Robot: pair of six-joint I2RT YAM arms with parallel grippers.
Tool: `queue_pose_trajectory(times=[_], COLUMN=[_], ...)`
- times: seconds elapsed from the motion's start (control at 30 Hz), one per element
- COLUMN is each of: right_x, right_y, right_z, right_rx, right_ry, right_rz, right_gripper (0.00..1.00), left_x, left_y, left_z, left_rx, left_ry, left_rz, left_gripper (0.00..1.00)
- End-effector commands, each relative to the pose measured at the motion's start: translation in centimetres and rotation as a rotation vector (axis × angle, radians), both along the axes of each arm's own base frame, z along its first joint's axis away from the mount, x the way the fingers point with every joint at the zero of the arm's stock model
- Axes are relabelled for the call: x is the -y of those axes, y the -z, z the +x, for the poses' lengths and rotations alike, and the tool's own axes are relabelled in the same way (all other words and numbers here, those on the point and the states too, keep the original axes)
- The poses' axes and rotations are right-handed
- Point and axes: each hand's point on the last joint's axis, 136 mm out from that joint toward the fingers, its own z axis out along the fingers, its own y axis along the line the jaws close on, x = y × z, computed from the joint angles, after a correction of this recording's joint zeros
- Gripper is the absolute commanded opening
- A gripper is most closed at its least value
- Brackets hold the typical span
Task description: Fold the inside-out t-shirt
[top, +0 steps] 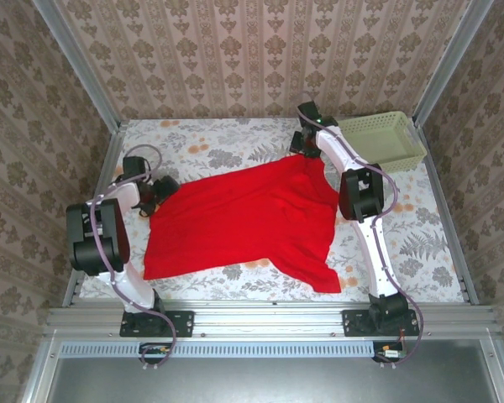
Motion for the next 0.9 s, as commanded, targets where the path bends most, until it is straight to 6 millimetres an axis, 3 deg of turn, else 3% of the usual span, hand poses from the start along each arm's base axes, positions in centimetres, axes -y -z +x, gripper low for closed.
queue_pose_trajectory(times=[0.0, 0.13, 0.23, 0.37, 0.57, 0.73, 0.87], right_x=[0.3, -0.4, -0.7, 0.3, 2.4, 5.2, 5.4], right_y=[-4.6, -9.2, -10.8, -10.4, -7.7, -4.5, -2.3], right_z=[-0.9, -4.9, -9.9, -17.8, -28.5, -35.6, -39.5], right_rx=[0.031, 0.073, 0.096, 0.07, -0.016, -0.111, -0.161], right_ry=[-0.062, -0.142, -0.17, -0.17, -0.183, -0.101, -0.078], right_rz=[-0.045, -0.099, -0.105, -0.105, -0.148, -0.168, -0.15], right_gripper=[0.45, 0.51, 0.55, 0.57, 0.57, 0.56, 0.55], left_x=[-1.7, -2.9, -1.7, -0.1, 1.2, 1.6, 1.3], left_y=[-4.7, -10.1, -11.0, -9.4, -6.3, -3.1, -0.7], left_z=[0.4, -1.6, -4.8, -10.0, -17.0, -22.0, -24.9], left_rx=[0.058, 0.129, 0.116, 0.032, -0.061, -0.182, -0.253], left_ry=[-0.051, -0.084, -0.059, -0.009, 0.039, 0.043, 0.007], left_rz=[0.051, 0.16, 0.219, 0.276, 0.301, 0.326, 0.343], left_gripper=[0.91, 0.97, 0.98, 0.98, 0.96, 0.96, 0.95])
